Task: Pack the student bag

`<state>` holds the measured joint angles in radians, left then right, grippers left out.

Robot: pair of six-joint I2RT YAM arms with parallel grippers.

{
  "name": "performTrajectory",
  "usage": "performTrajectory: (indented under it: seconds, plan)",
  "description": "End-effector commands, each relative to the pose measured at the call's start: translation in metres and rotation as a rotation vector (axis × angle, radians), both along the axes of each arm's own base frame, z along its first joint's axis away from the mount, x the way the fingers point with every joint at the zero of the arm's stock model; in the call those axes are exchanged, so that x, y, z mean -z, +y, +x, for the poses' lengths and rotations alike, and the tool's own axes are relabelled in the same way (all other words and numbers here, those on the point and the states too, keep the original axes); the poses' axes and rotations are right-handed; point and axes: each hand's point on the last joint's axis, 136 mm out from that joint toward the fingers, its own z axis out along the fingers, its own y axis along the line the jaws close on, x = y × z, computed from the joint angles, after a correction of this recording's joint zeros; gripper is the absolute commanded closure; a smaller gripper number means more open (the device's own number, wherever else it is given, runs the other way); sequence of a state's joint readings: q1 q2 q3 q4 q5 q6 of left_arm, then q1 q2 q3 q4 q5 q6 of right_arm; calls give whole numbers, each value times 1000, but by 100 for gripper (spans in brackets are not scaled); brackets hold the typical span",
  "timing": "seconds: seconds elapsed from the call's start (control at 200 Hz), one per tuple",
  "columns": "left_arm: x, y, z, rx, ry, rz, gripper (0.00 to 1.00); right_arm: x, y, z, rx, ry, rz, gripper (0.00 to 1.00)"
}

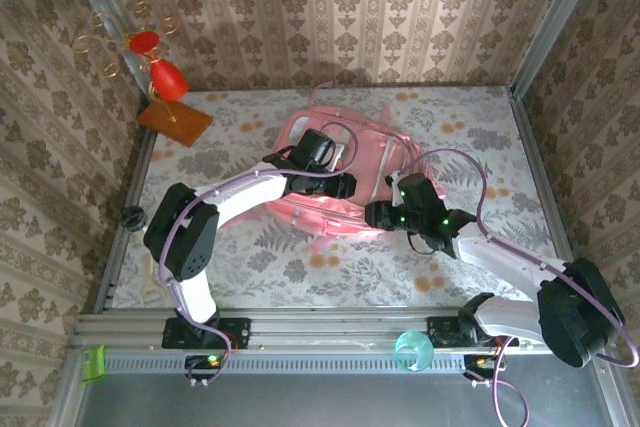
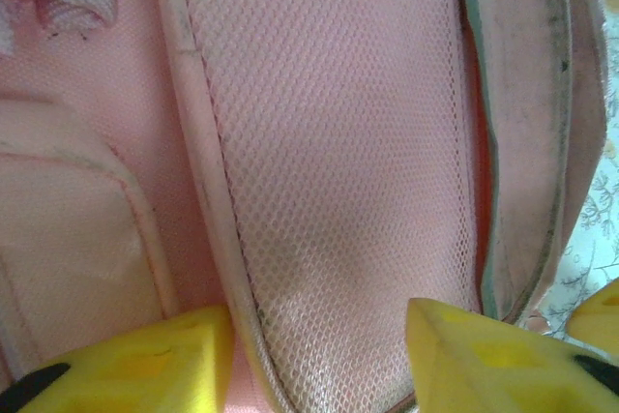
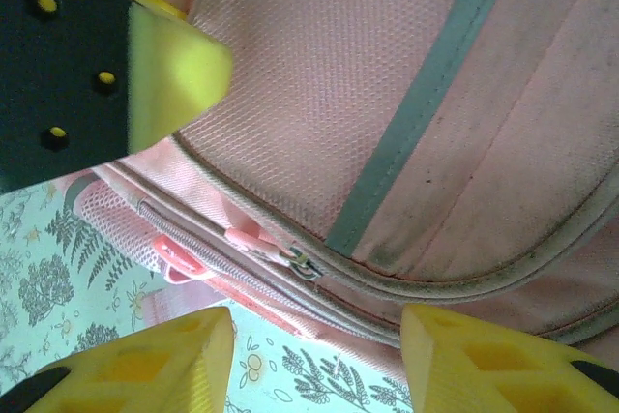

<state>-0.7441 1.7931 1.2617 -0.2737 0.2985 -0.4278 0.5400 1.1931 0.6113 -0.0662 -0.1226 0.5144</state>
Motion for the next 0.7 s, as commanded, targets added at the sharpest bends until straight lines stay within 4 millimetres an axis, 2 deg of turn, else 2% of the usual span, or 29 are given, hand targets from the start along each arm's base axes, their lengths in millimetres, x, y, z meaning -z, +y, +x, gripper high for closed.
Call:
performTrajectory:
  seconds: [0.0,0.225,0.41,0.565,0.695]
  plan:
    - [11,-9,-4,7,70,-37,56,-7,3,9,43,-30,33,51]
    - [18,-8,-5,-12,82,-51,73,-4,19,5,58,-21,60,50]
    - [24,-4,-4,-26,88,-47,86,6,4,5,260,-20,-9,47]
    - [23,-2,-3,-28,95,-64,100,10,9,2,340,-14,-33,46]
    - [21,-2,-4,-25,95,-73,100,14,24,3,346,-2,-17,45]
